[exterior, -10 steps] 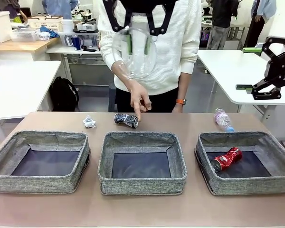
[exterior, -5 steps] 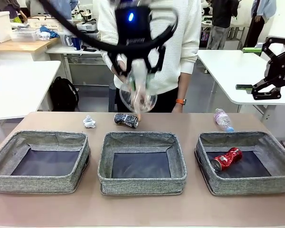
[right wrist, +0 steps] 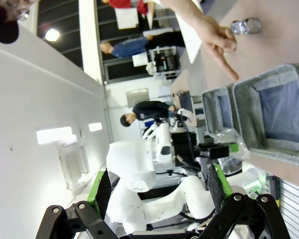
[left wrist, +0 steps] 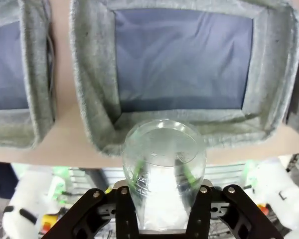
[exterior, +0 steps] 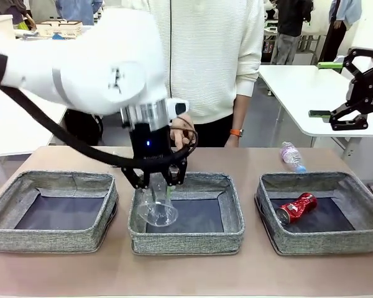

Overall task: Sort the waste into the appropriate baskets.
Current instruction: Place the picked waste into the Fabric basket indicated by the person.

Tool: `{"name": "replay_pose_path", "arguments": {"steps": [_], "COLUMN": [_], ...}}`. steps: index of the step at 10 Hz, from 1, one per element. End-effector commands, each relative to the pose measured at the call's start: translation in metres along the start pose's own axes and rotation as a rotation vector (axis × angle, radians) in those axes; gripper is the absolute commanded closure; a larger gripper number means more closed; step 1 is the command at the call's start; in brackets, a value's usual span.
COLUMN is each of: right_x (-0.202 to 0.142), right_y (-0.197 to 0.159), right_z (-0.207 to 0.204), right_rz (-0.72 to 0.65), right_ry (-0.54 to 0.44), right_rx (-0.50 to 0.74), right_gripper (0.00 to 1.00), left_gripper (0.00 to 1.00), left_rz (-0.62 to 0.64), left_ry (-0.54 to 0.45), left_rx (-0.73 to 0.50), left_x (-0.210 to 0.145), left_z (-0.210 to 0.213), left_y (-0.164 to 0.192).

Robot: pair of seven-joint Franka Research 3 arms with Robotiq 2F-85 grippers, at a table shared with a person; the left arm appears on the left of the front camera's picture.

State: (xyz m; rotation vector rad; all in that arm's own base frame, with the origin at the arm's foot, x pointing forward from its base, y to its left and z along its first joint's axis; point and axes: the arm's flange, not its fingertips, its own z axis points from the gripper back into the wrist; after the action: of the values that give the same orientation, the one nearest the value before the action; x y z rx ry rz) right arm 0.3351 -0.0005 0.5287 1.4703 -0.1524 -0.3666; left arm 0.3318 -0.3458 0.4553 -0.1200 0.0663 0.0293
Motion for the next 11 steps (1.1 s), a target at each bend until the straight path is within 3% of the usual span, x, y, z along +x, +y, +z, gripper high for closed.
{"name": "replay_pose_path", "arguments": {"steps": [1, 7, 8, 9, 10, 11], "right_x": [0.000, 0.000, 0.000, 0.000, 0.000, 0.000], "right_y": [0.004, 0.004, 0.004, 0.004, 0.004, 0.004], "right_z": [-0.003, -0.003, -0.003, -0.003, -0.003, -0.003], "right_rz": [-0.019, -0.019, -0.019, -0.019, -0.019, -0.019], "right_ry": [-0.007, -0.007, -0.007, -0.007, -0.007, -0.007], "right_rx": [0.021, 0.021, 0.021, 0.021, 0.021, 0.021], "right_gripper": [0.00, 0.00, 0.00, 0.00, 0.00, 0.00], "left_gripper": [0.67, 0.67, 0.10, 0.10, 0.00, 0.05], "left_rz": [0.046, 0.087, 0.096, 0.100, 0.101, 0.099], "left_ry": [-0.032, -0.056, -0.051, -0.055, -0.055, -0.048], "left_rx": [-0.085, -0.110, -0.128, -0.131, -0.136, -0.143], "left_x": [0.013, 0.022, 0.023, 0.023, 0.023, 0.024], "left_z": [0.003, 0.004, 0.005, 0.006, 0.008, 0.009], "left_y": [-0.013, -0.016, -0.016, -0.015, -0.014, -0.015]}}
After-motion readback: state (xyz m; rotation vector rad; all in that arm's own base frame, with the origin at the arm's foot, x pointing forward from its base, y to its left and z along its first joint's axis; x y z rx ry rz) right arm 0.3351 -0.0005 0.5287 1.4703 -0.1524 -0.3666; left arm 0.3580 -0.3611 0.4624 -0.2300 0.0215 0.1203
